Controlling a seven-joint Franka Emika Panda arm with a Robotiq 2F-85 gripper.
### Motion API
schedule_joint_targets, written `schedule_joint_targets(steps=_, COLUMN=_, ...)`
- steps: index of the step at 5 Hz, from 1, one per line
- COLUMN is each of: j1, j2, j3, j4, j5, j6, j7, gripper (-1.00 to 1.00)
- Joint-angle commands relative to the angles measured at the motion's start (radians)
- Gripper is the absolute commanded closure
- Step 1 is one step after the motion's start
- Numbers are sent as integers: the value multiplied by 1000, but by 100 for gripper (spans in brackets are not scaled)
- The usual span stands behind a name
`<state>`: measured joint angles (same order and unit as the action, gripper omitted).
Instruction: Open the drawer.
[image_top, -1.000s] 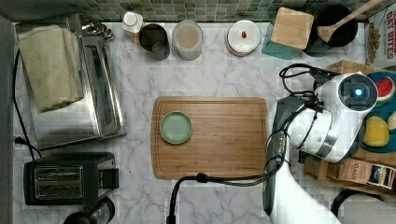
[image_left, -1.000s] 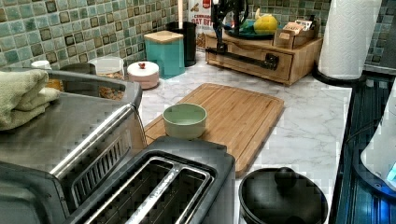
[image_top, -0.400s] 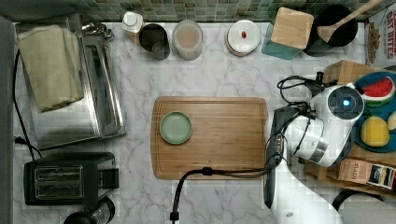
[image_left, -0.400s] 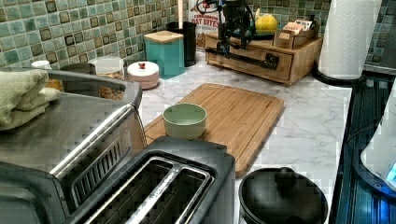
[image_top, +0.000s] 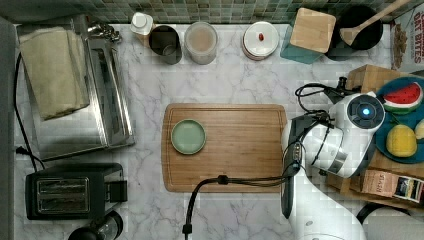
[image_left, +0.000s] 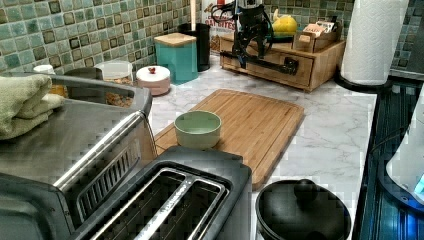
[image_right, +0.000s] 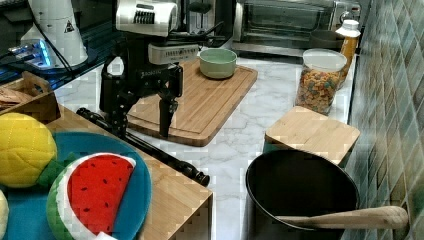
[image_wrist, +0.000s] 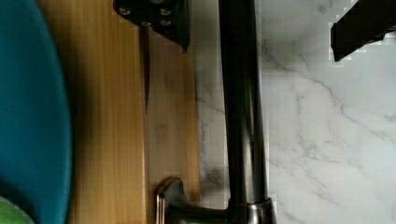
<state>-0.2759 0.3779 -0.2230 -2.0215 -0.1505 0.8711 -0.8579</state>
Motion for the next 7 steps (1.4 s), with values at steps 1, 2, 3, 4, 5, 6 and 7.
schedule_joint_targets(steps=1, j1=34, j2=108, j3=36, j4=53, j5=82, j6=75, j7=86, gripper=-100)
schedule_joint_targets(steps=2, j1=54, j2=72, j3=31, j4=38, j5=72, j6=34, j7=73, gripper=-100)
schedule_joint_targets(steps=3, j1=129, j2=18, j3=25, j4=12, j5=43, j6=-2, j7=175, gripper=-100)
schedule_joint_targets(steps=4, j1=159, j2=33, j3=62, j4=27, j5=35, j6=10, j7=190, gripper=-100)
schedule_joint_targets(steps=5, j1=198, j2=34, j3=106, j4=30, j5=52, j6=-4, j7=216, gripper=-100)
schedule_joint_targets(steps=6, j1=247, j2=10, j3=132, j4=-2, j5=89, j6=13, j7=264, gripper=-100)
schedule_joint_targets(steps=7, j1=313, j2=-28, j3=125, j4=-60, j5=79, j6=47, j7=357, gripper=-100)
